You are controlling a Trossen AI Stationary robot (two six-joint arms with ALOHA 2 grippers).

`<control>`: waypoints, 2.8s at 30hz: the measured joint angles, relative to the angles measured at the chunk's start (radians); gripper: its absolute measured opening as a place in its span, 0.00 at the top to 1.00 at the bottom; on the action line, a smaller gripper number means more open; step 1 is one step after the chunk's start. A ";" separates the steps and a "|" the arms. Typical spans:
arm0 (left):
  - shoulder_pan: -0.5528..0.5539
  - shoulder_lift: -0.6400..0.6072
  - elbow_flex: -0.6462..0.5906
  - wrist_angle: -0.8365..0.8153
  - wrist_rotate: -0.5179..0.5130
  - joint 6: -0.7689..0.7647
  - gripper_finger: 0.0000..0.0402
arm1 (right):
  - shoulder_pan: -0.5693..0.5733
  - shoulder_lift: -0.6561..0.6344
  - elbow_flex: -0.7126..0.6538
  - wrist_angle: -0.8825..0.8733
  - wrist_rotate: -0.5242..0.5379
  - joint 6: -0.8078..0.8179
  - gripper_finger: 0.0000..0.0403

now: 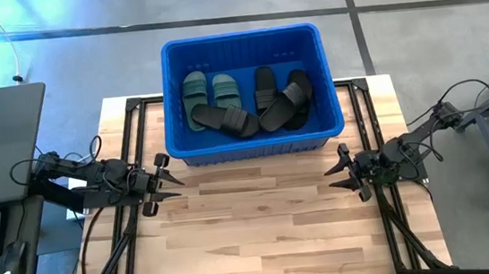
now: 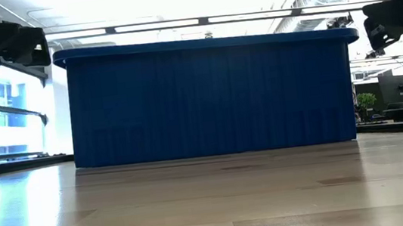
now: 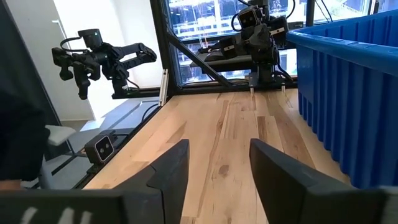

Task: Pick and place slides into bin
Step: Return to Home Position

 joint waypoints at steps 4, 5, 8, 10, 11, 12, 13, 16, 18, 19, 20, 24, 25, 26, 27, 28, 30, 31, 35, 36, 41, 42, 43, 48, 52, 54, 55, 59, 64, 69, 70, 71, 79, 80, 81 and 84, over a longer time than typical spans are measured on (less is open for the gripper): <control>0.000 0.000 0.000 0.000 0.000 0.000 0.68 | 0.000 0.000 0.000 0.000 0.000 0.000 0.59; 0.000 0.000 0.000 0.000 0.000 0.000 0.68 | 0.000 0.000 0.000 0.000 0.000 0.000 0.59; 0.000 0.000 0.000 0.000 0.000 0.000 0.68 | 0.000 0.000 0.000 0.000 0.000 0.000 0.58; 0.000 0.000 0.000 0.000 0.000 0.000 0.68 | 0.000 0.000 0.000 0.000 0.000 0.000 0.58; 0.000 0.000 0.000 0.000 0.000 0.000 0.68 | 0.000 0.000 0.000 0.000 0.000 0.000 0.58; 0.000 0.000 0.000 0.000 0.000 0.000 0.68 | 0.000 0.000 0.000 0.000 0.000 0.000 0.58; 0.000 0.000 0.000 0.000 0.000 0.000 0.68 | 0.000 0.000 0.000 0.000 0.000 0.000 0.58; 0.000 0.000 0.000 0.000 0.000 0.000 0.68 | 0.000 0.000 -0.001 0.000 0.000 0.000 0.59; 0.000 0.000 0.000 0.000 0.000 0.000 0.68 | 0.000 0.000 -0.001 0.000 0.000 0.000 0.59; 0.000 0.000 0.000 0.000 0.000 0.000 0.68 | 0.000 0.000 -0.001 0.000 0.000 0.000 0.59; 0.000 0.000 0.000 0.000 0.000 0.000 0.68 | 0.000 0.000 -0.001 0.000 0.000 0.000 0.59; 0.000 0.000 0.000 0.000 0.000 0.000 0.68 | 0.000 0.000 -0.001 0.000 0.000 0.000 0.59; 0.000 0.000 0.000 0.000 0.000 0.000 0.68 | 0.000 0.000 -0.001 0.000 0.000 0.000 0.60; 0.000 0.000 0.000 0.000 0.000 0.000 0.68 | 0.000 0.000 -0.001 0.000 0.000 0.000 0.60; 0.000 0.000 0.000 0.000 0.000 0.000 0.68 | 0.000 0.000 -0.001 0.000 0.000 0.000 0.60; 0.000 0.000 0.000 0.000 0.000 0.000 0.68 | 0.000 0.000 -0.001 0.000 0.000 0.000 0.60; 0.000 0.000 0.000 0.000 0.000 0.000 0.68 | 0.000 0.000 -0.001 0.000 0.000 0.000 0.61; 0.000 0.000 0.000 0.000 0.000 0.000 0.68 | 0.000 0.000 -0.001 0.000 0.000 0.000 0.61; 0.000 0.000 0.000 0.000 0.000 0.000 0.68 | 0.000 0.000 -0.001 0.000 0.000 0.000 0.61; 0.000 0.000 0.000 0.000 0.000 0.000 0.68 | 0.000 0.000 -0.001 0.000 0.000 0.000 0.61; 0.000 0.000 0.000 0.000 0.000 0.000 0.68 | 0.000 0.000 -0.001 0.000 0.000 0.000 0.60; 0.000 0.000 0.000 0.000 0.000 0.000 0.68 | 0.000 0.000 -0.001 0.000 0.000 0.000 0.59; 0.000 0.000 0.000 0.000 0.000 0.000 0.68 | 0.000 0.000 -0.001 0.000 0.000 0.000 0.59; 0.000 0.000 0.000 0.000 0.000 0.000 0.68 | 0.000 0.000 -0.001 0.000 0.000 0.000 0.58; 0.000 0.000 0.000 0.000 0.000 0.000 0.68 | 0.000 0.000 -0.001 0.000 0.000 0.000 0.59; 0.000 0.000 0.000 0.000 0.000 0.000 0.68 | 0.000 0.000 -0.001 0.000 0.000 0.000 0.60; 0.000 0.000 0.000 0.000 0.000 0.000 0.68 | 0.000 0.000 -0.001 0.000 0.000 0.000 0.60; 0.000 0.000 0.000 0.000 0.000 0.000 0.68 | 0.000 0.000 -0.002 0.000 0.000 0.000 0.59; 0.000 0.000 0.000 0.000 0.000 0.000 0.68 | 0.000 0.000 -0.002 0.000 0.000 0.000 0.58; 0.000 0.000 0.000 0.000 0.000 0.000 0.68 | 0.000 0.000 -0.002 0.000 0.000 0.000 0.59; 0.000 0.000 0.000 0.000 0.000 0.000 0.68 | 0.000 0.000 -0.002 0.000 0.000 0.000 0.59; 0.000 0.000 0.000 0.000 0.000 0.000 0.68 | 0.000 0.000 -0.002 0.000 0.000 0.000 0.59; 0.000 0.000 0.000 0.000 0.000 0.000 0.68 | 0.000 0.000 -0.002 0.000 0.000 0.000 0.60; 0.000 0.000 0.000 0.000 0.000 0.000 0.68 | 0.000 0.000 -0.002 0.000 0.000 0.000 0.59; 0.000 0.000 0.000 0.000 0.000 0.000 0.68 | 0.000 0.000 -0.002 0.000 0.000 0.000 0.59; 0.000 0.000 0.000 0.000 0.000 0.000 0.68 | 0.000 0.000 -0.002 0.000 0.000 0.000 0.58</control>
